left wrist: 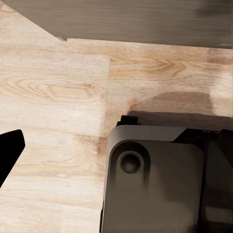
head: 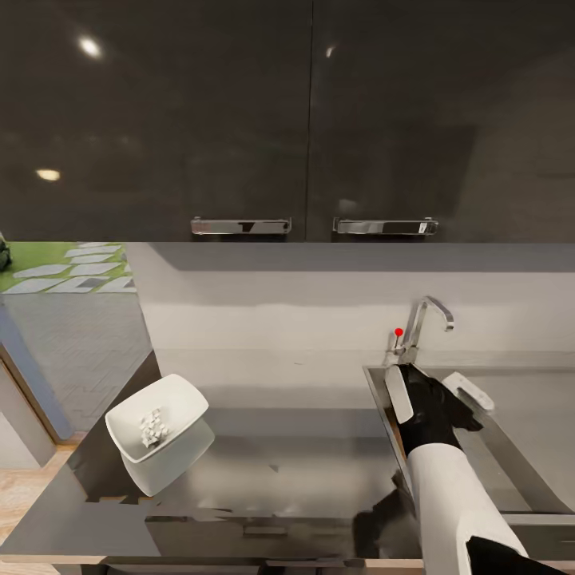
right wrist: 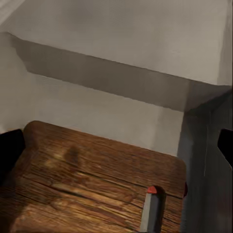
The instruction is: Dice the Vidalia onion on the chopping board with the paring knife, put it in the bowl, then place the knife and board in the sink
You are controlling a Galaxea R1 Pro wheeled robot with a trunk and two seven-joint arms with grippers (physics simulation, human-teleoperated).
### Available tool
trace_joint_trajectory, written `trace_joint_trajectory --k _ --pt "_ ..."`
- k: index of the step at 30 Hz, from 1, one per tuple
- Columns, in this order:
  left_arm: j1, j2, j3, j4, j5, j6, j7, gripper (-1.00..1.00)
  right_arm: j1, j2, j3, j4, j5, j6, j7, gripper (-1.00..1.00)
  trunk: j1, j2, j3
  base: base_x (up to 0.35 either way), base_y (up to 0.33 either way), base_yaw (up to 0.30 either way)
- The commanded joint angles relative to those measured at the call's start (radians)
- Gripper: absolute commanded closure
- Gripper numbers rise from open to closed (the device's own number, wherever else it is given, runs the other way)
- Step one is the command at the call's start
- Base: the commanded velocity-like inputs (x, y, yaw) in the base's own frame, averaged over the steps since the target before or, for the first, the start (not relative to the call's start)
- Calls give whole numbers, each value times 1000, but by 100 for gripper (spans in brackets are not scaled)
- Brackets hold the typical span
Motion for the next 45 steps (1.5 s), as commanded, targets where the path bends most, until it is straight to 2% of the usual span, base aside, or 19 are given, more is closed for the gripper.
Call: trace_joint_trajectory --k 1,3,5,10,11,13,16,19,23,24,26,30,33,34,37,38,41,43,45 --pt "-2 -1 -6 4 3 -7 1 -100 -1 -2 2 -8 -1 24 28 -100 1 -2 -2 0 0 0" --pt "-2 -1 -6 4 3 -8 1 -100 -1 -9 4 -16 1 65 104 -100 1 -2 -2 0 0 0" --pt "-2 -1 -6 4 3 -9 0 -100 -1 -35 5 -19 1 92 172 -100 1 -2 -2 0 0 0" --pt "-2 -1 -6 4 3 -10 0 -100 -1 -131 8 -18 4 143 353 -100 1 -2 -2 0 0 0" --pt "-2 -1 -6 4 2 -10 0 -100 0 -159 9 -17 4 178 423 -100 1 -2 -2 0 0 0" --pt "-2 -1 -6 4 2 -11 -2 -100 1 -187 9 -12 8 233 543 -100 1 -2 -2 -10 0 0" --pt "-2 -1 -6 3 1 -21 -2 -100 3 -200 9 -13 21 264 651 -100 1 -2 -2 -116 0 0" --pt "-2 -3 -6 3 1 -44 -2 -100 4 -216 10 -18 61 295 685 -100 1 -2 -2 -222 0 0" --pt "-2 -4 -6 2 1 -51 -2 -100 4 -260 11 -20 77 324 814 -100 1 -2 -2 -273 0 0" --pt "-2 -4 -6 2 2 -52 -2 -100 4 -280 11 -20 79 349 871 -100 1 -2 -2 -296 0 0" --pt "-2 -4 -6 2 2 -52 -2 -100 4 -308 12 -21 79 388 943 -100 1 -2 -2 -301 0 0" --pt "-2 -4 -6 3 1 -53 -2 -100 4 -381 58 -30 82 417 1119 -100 1 -2 -2 -306 0 0" --pt "-2 -4 -6 3 1 -54 -2 -100 4 -436 122 -50 87 421 1259 -100 1 -2 -2 -309 0 0" --pt "-2 -5 -6 3 1 -54 -2 -100 4 -447 138 -53 98 421 1304 -100 1 -2 -2 -310 0 0" --pt "-2 -5 -6 3 1 -54 -2 -100 4 -454 152 -56 152 421 1394 -100 1 -2 -2 -310 0 0" --pt "-2 -5 -6 2 1 -54 -2 -100 4 -455 154 -57 177 420 1441 -100 1 -2 -2 -310 0 0" --pt "-2 -5 -6 3 1 -54 -2 -100 4 -456 155 -57 218 420 1560 -100 1 -2 -2 -310 0 0" --pt "-2 -5 -6 3 1 -54 -2 -100 4 -456 155 -57 253 419 1605 -100 1 -2 -2 -310 0 0" --pt "-2 -6 -6 3 1 -54 -2 -100 4 -455 155 -57 280 418 1621 -100 1 -2 -2 -310 0 0"
